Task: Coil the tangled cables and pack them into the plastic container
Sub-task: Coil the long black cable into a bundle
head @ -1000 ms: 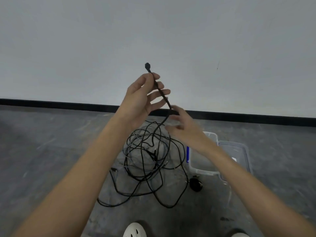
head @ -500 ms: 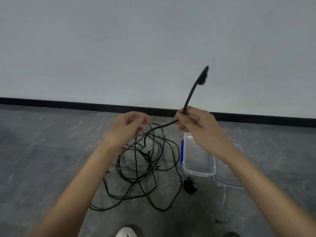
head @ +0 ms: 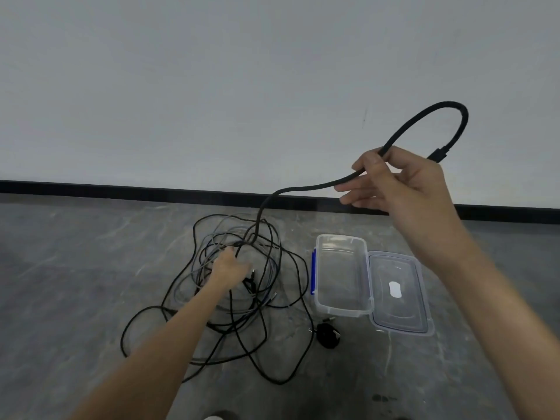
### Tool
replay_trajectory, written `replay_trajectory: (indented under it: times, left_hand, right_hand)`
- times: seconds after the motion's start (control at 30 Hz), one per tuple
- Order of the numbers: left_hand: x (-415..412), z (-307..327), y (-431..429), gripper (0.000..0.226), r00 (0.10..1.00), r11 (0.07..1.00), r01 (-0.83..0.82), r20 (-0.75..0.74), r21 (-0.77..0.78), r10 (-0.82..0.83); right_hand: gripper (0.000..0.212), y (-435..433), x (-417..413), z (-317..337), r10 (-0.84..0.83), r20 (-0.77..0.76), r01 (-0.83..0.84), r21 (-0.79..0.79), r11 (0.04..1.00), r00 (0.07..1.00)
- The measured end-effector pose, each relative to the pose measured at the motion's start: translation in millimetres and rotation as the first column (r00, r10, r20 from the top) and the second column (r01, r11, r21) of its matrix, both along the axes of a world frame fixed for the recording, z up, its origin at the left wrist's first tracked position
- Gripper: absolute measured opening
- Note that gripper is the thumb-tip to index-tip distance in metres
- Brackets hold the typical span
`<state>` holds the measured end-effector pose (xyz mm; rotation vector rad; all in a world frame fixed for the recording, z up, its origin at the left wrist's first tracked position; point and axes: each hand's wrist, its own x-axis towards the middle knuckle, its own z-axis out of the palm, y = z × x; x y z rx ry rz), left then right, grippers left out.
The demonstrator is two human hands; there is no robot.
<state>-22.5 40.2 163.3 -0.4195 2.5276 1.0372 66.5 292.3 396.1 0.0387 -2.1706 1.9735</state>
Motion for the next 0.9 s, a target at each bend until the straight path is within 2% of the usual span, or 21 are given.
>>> replay_trajectory:
  times: [0.1, 0.2, 0.27, 0.33, 0.37, 0.47, 0.6, 0.67, 0.77, 0.87, 0.9]
  left_hand:
    - [-10.1, -26.8, 0.5, 0.081, 0.998, 0.997, -0.03, 0.05, 0.077, 0.026]
    - [-18.2, -51.0, -7.8, 0.092, 0.998, 0.999, -0.028, 0.052, 0.037, 0.026]
    - [-20.7, -60.6, -9.0, 0.098, 0.992, 0.989, -0.053, 0.118, 0.138, 0.037]
    - [-18.6, -66.2, -6.3, 0.085, 0.993, 0.975, -0.035, 0.121, 0.22, 0.009]
    - [-15.9, -67.4, -5.0, 0.072, 0.996, 0.976, 0.008, 0.086, 0.217, -0.027]
    - [-5.5, -58.7, 3.3, 0.032, 0.984, 0.985, 0.164, -0.084, 0.046, -0.159]
    - [-0.2, -24.3, 16.9, 0.016, 0.937, 0.96, 0.281, -0.218, 0.006, -0.273]
    - [0.6, -3.6, 20.3, 0.016, 0.889, 0.927, 0.375, -0.287, 0.015, -0.356]
    - [4.7, 26.0, 16.1, 0.019, 0.781, 0.876, 0.474, -0.415, -0.094, -0.467]
    - [13.1, 41.3, 2.4, 0.018, 0.643, 0.745, 0.621, -0.386, -0.242, -0.661]
    - [16.4, 43.8, -4.2, 0.018, 0.635, 0.722, 0.632, -0.347, -0.28, -0.691]
  right_hand:
    - [0.023, 4.2, -3.3, -4.3, -0.013, 0.027, 0.013, -0.014, 1.0, 1.0]
    - [0.024, 10.8, -6.4, -8.3, -0.031, 0.05, 0.034, -0.069, 0.997, 0.998]
    - [0.024, 15.1, -9.2, -10.9, -0.037, 0.058, 0.043, -0.106, 0.993, 0.998]
    - [0.025, 17.1, -12.5, -15.8, -0.036, 0.078, 0.045, -0.119, 0.992, 0.996]
    - [0.025, 17.3, -14.2, -19.5, -0.036, 0.095, 0.047, -0.122, 0.991, 0.995]
    - [0.024, 14.1, -19.1, -34.4, -0.041, 0.172, 0.063, -0.125, 0.99, 0.984]
    - [0.023, 10.2, -23.9, -55.6, -0.043, 0.273, 0.086, -0.148, 0.985, 0.961]
    - [0.023, 10.2, -24.1, -64.5, -0.043, 0.312, 0.097, -0.161, 0.982, 0.949]
    - [0.022, 12.8, -22.5, -74.3, -0.065, 0.361, 0.141, -0.189, 0.972, 0.93]
    - [0.019, 20.8, -23.5, -78.7, -0.083, 0.389, 0.221, -0.324, 0.92, 0.918]
    - [0.018, 24.0, -23.9, -78.6, -0.087, 0.388, 0.247, -0.384, 0.89, 0.918]
